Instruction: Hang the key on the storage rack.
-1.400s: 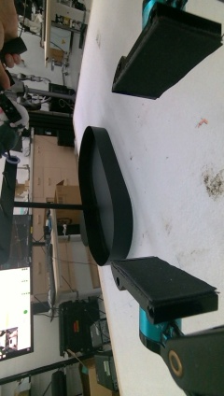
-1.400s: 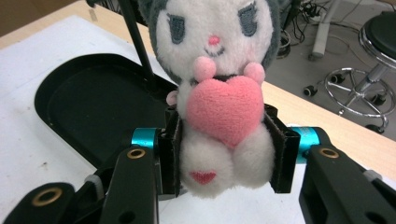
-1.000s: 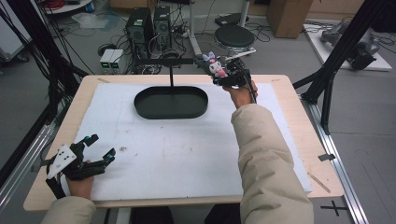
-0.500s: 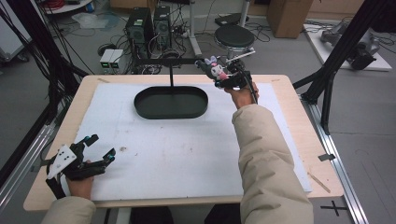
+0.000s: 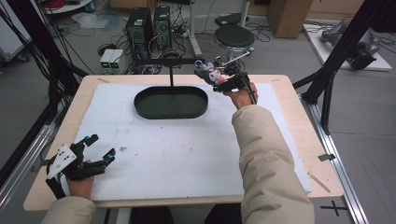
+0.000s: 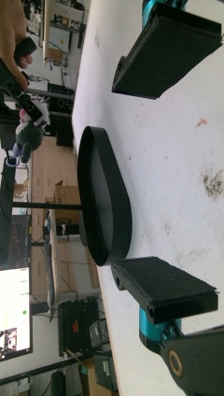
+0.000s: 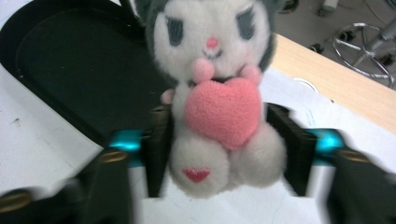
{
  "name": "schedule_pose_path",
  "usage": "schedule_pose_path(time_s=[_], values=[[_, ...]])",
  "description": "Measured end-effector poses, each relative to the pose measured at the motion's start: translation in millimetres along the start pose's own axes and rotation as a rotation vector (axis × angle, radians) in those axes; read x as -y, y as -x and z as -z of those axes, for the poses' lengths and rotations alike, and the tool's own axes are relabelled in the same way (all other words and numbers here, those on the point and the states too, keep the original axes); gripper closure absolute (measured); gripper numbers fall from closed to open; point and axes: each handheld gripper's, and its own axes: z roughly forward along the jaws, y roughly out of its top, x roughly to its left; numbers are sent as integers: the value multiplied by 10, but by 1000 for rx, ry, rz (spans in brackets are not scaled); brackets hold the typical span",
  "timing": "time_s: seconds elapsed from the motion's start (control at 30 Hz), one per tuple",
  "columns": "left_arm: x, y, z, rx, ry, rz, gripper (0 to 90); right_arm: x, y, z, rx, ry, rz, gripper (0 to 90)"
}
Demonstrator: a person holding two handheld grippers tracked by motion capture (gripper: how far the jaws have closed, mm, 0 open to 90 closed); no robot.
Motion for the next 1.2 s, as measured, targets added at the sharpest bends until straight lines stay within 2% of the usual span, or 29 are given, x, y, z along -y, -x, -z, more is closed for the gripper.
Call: schedule_pose_path(time_s=[0.07,0.13,0.2,0.3,0.4,0.5,0.67,0.7,0.77,0.8,0.83,0.87,0.93,1.07,1.13,1.2], values=[[0,3,-1,-1,1,0,135,-6,-9,8,-9,1,-44,103],[0,5,-1,-1,1,-3,135,-1,-24,55,-8,-1,-51,6],[0,8,4,-2,0,-5,135,7,-33,146,-16,6,-43,6],[2,9,3,-3,7,-3,135,21,-37,353,-24,50,-19,5],[1,10,3,-4,5,-6,135,56,-27,601,-46,122,6,6],[1,16,2,-8,5,-11,135,179,-20,837,-67,231,41,6],[1,20,1,-9,3,-14,135,532,-17,1102,-139,349,65,6],[0,20,1,-9,1,-13,135,614,-12,1130,-144,374,82,6],[0,18,1,-8,0,-13,135,790,-15,1174,-149,399,79,6],[1,19,3,-7,3,-15,135,882,-15,1186,-161,419,74,6],[1,17,5,-8,4,-16,135,1058,-13,1196,-170,453,72,6],[1,17,1,-10,7,-10,135,1058,-13,1196,-170,453,72,6],[0,15,1,-10,3,-10,135,1225,-6,1185,-181,457,65,6],[1,18,1,-11,1,-12,135,1530,7,1161,-175,486,56,6],[1,20,1,-11,2,-11,135,1692,-16,1167,-172,547,57,6],[0,22,1,-12,1,-13,135,1797,-34,1159,-166,567,65,6]])
